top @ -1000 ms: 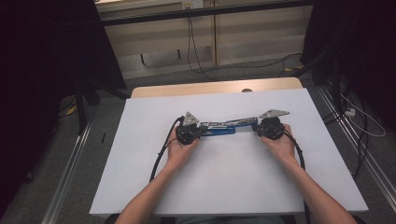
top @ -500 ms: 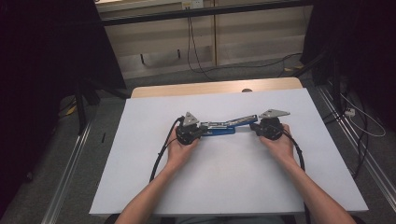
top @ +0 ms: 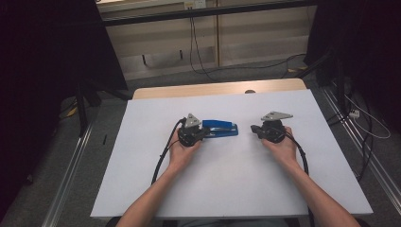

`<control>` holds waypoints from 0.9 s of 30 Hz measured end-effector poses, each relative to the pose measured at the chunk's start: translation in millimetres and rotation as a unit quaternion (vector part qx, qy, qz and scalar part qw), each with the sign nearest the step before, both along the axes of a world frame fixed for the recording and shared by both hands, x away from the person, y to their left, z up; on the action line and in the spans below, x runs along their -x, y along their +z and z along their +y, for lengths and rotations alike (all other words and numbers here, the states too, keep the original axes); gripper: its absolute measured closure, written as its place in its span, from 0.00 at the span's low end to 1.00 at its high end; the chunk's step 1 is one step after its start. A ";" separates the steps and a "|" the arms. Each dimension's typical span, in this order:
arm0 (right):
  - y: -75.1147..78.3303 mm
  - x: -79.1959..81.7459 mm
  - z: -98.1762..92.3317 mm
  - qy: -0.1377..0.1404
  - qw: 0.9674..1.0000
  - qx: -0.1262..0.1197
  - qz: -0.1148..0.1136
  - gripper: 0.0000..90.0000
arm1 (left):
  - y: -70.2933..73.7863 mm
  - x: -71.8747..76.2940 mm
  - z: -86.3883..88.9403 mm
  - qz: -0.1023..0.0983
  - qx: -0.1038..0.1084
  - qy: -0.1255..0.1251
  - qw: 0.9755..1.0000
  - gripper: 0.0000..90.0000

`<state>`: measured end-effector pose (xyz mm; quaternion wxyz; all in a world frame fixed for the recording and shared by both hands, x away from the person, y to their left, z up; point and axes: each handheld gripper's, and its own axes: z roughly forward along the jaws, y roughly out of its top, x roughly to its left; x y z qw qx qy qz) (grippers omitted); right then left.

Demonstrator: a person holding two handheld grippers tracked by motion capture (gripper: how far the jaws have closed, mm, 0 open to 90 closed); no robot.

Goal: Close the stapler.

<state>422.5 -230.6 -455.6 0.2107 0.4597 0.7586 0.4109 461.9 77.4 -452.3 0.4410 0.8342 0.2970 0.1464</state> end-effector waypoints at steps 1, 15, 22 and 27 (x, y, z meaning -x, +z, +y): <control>0.1 0.3 0.5 0.001 1.000 -0.001 -0.001 1.00 | 0.4 0.0 0.3 -0.002 -0.003 0.002 1.000 1.00; 4.5 4.5 -3.8 -0.004 0.999 -0.032 -0.007 0.85 | 0.7 5.0 1.7 0.003 0.002 0.009 1.000 0.94; 5.9 5.7 -4.8 -0.007 0.999 -0.047 -0.005 0.65 | 2.0 12.1 1.0 -0.005 0.004 0.012 1.000 0.84; 6.5 6.6 -1.9 -0.010 0.999 -0.044 -0.005 0.50 | 6.0 18.8 1.4 -0.011 0.012 0.017 1.000 0.71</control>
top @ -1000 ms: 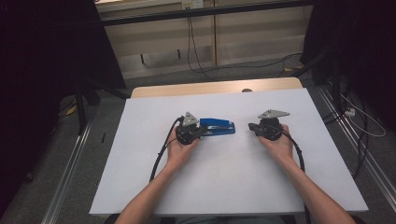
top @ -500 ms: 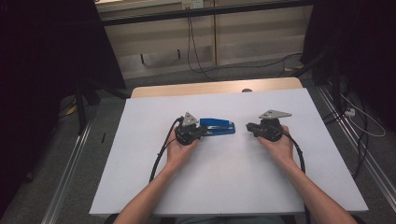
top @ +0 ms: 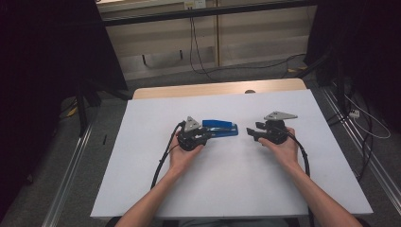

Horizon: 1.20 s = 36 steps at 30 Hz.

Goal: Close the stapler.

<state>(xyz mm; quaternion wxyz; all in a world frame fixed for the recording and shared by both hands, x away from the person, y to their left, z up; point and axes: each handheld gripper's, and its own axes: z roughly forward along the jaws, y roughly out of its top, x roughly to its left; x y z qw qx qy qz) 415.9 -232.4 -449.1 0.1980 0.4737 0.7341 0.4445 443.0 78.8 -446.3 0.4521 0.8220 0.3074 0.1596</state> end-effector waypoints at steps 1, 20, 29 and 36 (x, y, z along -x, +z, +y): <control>0.1 0.0 0.8 -0.002 1.000 0.000 -0.001 0.47 | 0.0 0.3 0.5 0.001 0.003 0.002 1.000 0.69; 7.9 5.0 4.0 -0.005 1.000 -0.028 -0.012 0.04 | 14.1 4.8 18.3 -0.010 0.025 0.015 1.000 0.05; 15.5 14.3 1.8 -0.016 0.999 -0.012 -0.038 0.04 | 28.1 20.8 28.6 -0.030 0.035 0.024 0.999 0.04; 20.0 23.8 -1.4 -0.030 0.998 -0.011 -0.049 0.04 | 28.6 30.9 47.0 -0.028 0.038 0.037 0.998 0.04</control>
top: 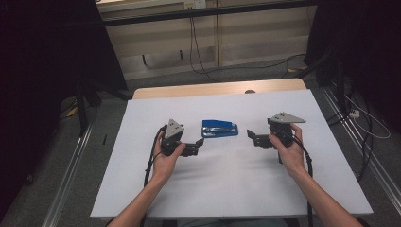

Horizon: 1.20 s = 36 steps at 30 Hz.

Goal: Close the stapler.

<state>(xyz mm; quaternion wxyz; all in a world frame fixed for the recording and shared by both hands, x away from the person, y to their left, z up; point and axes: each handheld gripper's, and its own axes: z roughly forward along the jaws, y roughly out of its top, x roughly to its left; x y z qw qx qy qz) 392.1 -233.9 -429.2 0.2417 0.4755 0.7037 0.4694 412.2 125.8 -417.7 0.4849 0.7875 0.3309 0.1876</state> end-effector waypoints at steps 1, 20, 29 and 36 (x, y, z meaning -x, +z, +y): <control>0.2 1.3 0.0 0.000 1.000 0.003 -0.002 0.04 | 0.5 0.7 2.2 0.000 0.003 0.002 1.000 0.04; 8.2 35.3 -10.4 -0.014 1.000 0.020 -0.013 0.04 | 7.9 27.0 47.1 -0.015 0.008 0.031 0.999 0.04; 11.3 50.0 -24.1 -0.029 0.999 0.016 -0.030 0.04 | 6.6 45.0 60.3 -0.022 -0.007 0.034 0.999 0.04; 9.6 61.3 -33.4 -0.046 0.998 0.014 -0.027 0.03 | 5.9 55.9 69.5 -0.017 0.010 0.050 0.999 0.04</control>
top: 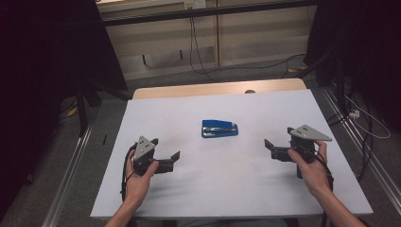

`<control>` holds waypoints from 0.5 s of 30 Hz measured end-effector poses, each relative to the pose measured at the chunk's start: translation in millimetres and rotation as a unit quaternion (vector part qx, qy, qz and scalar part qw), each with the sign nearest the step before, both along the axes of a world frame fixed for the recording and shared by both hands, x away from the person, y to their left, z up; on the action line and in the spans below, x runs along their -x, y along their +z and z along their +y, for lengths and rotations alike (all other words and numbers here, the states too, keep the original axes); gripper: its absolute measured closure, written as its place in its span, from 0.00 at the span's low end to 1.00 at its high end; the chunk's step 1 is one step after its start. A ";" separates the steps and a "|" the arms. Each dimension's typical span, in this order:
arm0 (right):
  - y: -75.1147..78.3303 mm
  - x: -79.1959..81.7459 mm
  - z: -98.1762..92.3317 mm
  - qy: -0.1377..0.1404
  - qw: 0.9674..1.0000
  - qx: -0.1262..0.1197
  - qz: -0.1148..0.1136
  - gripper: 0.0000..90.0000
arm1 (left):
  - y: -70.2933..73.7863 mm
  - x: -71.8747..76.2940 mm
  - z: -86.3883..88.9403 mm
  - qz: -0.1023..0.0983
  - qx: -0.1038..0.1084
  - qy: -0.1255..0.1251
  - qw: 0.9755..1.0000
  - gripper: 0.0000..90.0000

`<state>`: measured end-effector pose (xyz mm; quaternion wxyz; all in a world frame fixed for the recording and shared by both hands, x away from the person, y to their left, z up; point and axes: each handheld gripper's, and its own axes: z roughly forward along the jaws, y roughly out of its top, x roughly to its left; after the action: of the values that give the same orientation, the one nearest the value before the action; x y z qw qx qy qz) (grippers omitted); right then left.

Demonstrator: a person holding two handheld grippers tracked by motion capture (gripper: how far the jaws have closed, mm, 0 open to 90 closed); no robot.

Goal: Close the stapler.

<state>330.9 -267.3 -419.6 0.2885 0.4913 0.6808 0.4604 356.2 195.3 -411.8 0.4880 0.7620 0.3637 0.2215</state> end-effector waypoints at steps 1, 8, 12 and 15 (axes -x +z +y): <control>0.0 1.7 -0.7 -0.001 1.000 -0.001 0.002 0.03 | 0.1 1.8 1.5 -0.002 0.000 0.002 1.000 0.04; -1.7 17.8 -5.9 -0.004 1.000 -0.006 0.008 0.04 | 0.4 15.1 11.5 -0.004 -0.005 0.016 1.000 0.04; -1.2 25.7 -5.5 -0.009 1.000 -0.003 -0.003 0.04 | -0.7 24.0 15.5 -0.004 -0.003 0.014 1.000 0.04; -2.9 31.3 -4.8 -0.012 1.000 -0.002 -0.004 0.04 | -0.6 28.9 19.1 -0.006 -0.001 0.015 1.000 0.04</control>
<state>299.6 -272.0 -422.4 0.2961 0.4980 0.6726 0.4603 327.3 214.4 -412.5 0.4857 0.7555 0.3721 0.2341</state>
